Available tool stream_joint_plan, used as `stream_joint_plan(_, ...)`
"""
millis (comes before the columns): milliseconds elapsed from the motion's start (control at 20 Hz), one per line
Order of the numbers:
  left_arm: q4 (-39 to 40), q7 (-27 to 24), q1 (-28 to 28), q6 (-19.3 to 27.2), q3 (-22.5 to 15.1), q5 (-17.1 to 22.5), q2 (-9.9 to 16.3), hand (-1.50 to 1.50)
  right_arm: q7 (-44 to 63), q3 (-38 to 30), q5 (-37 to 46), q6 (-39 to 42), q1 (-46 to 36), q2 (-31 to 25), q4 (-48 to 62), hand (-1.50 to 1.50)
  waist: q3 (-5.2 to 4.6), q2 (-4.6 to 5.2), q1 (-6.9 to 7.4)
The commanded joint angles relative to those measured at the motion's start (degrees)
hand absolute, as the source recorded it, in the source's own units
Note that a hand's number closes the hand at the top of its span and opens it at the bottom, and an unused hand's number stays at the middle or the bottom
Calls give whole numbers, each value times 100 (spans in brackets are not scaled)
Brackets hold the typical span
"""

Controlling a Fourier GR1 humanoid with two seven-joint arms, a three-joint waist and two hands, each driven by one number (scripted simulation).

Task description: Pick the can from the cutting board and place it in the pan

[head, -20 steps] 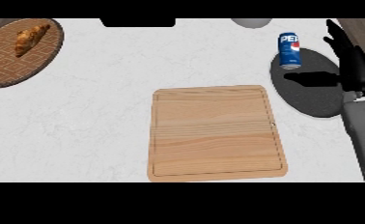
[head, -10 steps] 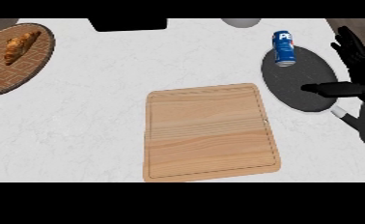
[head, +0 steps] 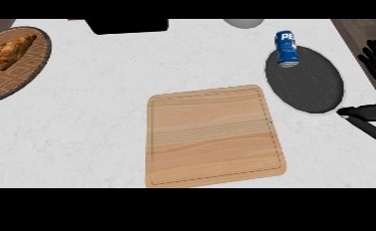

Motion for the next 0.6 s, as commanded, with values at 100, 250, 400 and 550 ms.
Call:
stream_joint_plan(100,-739,-571,-1468,201,878,-100,-545,0,-545,-60,-24,478,343,-239,200,-150,-8,10,-124)
stream_joint_plan(250,-666,-586,-1506,201,905,-42,-537,0,-692,-69,-32,648,416,-343,197,-150,-28,-17,-137)
stream_joint_plan(400,-762,-601,-1526,261,805,-137,-503,0,-772,-163,-21,696,388,-525,342,-150,-16,1,-55)
stream_joint_plan(550,-586,-690,-1525,221,830,-71,-487,0,-904,-144,117,686,559,-642,386,-150,-36,-14,-45)
